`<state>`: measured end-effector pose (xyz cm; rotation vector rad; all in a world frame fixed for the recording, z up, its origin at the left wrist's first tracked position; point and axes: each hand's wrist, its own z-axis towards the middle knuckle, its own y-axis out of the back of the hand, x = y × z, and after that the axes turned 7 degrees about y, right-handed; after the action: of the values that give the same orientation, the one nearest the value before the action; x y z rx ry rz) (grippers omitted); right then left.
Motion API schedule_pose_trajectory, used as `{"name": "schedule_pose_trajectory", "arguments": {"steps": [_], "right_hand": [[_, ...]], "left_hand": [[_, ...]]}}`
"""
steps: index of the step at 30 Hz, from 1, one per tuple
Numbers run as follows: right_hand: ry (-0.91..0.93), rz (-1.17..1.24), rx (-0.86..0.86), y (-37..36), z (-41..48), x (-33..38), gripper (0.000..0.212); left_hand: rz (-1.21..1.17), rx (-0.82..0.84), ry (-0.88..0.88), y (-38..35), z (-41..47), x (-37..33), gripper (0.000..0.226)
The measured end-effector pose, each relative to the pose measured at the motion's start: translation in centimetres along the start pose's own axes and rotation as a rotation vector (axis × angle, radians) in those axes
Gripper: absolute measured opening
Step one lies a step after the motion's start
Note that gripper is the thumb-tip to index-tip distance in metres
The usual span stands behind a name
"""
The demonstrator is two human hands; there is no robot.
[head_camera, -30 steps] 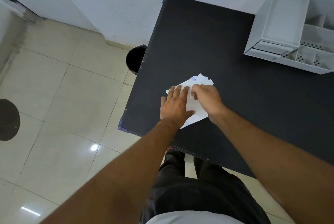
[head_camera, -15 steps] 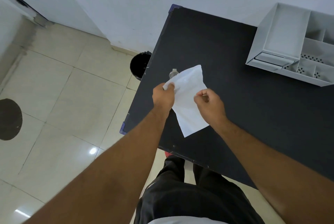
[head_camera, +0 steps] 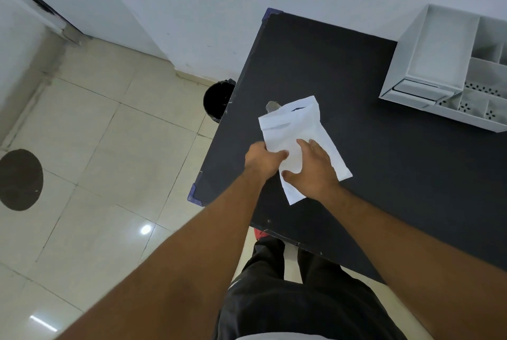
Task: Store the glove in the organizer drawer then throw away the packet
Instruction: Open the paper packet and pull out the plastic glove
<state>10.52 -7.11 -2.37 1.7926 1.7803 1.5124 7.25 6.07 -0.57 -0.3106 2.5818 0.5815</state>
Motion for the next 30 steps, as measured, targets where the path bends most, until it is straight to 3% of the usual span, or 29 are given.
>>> {"name": "schedule_pose_trajectory", "arguments": {"steps": [3,6,8,10,12,16,19,22,23,25,30], "right_hand": [[-0.030,0.101,-0.012,-0.3,0.3,-0.1,0.109],[-0.042,0.228,-0.054,0.1,0.4,0.6,0.116],[-0.019,0.278,-0.122,0.8,0.5,1.0,0.088],[-0.037,0.326,-0.237,2.1,0.4,1.6,0.042],[-0.137,0.450,-0.293,3.5,0.2,2.1,0.019],[-0.299,1.077,-0.361,5.4,-0.6,2.6,0.024],[-0.384,1.452,-0.373,6.2,-1.0,2.6,0.024],[-0.467,1.664,-0.359,6.1,-1.4,1.9,0.023],[-0.486,1.704,-0.327,5.9,-1.5,1.5,0.026],[-0.527,1.680,-0.203,5.2,-1.9,0.8,0.028],[-0.618,1.315,0.121,3.7,-3.0,-0.7,0.021]], "left_hand": [[-0.124,0.056,0.020,-0.1,-0.5,0.2,0.011],[-0.193,0.156,-0.026,0.0,-1.4,-1.3,0.013],[-0.183,0.184,-0.091,0.1,-2.1,-2.6,0.015],[-0.219,0.246,-0.151,0.1,-3.2,-4.2,0.015],[-0.282,0.301,-0.155,0.3,-4.0,-5.5,0.023],[-0.313,0.071,-0.068,0.6,-3.7,-5.4,0.033],[-0.101,-0.118,0.029,0.6,-3.2,-3.2,0.033],[-0.141,0.132,0.284,0.7,-3.4,-1.2,0.046],[-0.168,0.242,0.346,0.8,-3.5,-0.9,0.054],[-0.240,0.303,0.331,0.6,-3.2,-0.3,0.044],[-0.276,-0.015,0.132,0.2,-2.1,-0.1,0.011]]}}
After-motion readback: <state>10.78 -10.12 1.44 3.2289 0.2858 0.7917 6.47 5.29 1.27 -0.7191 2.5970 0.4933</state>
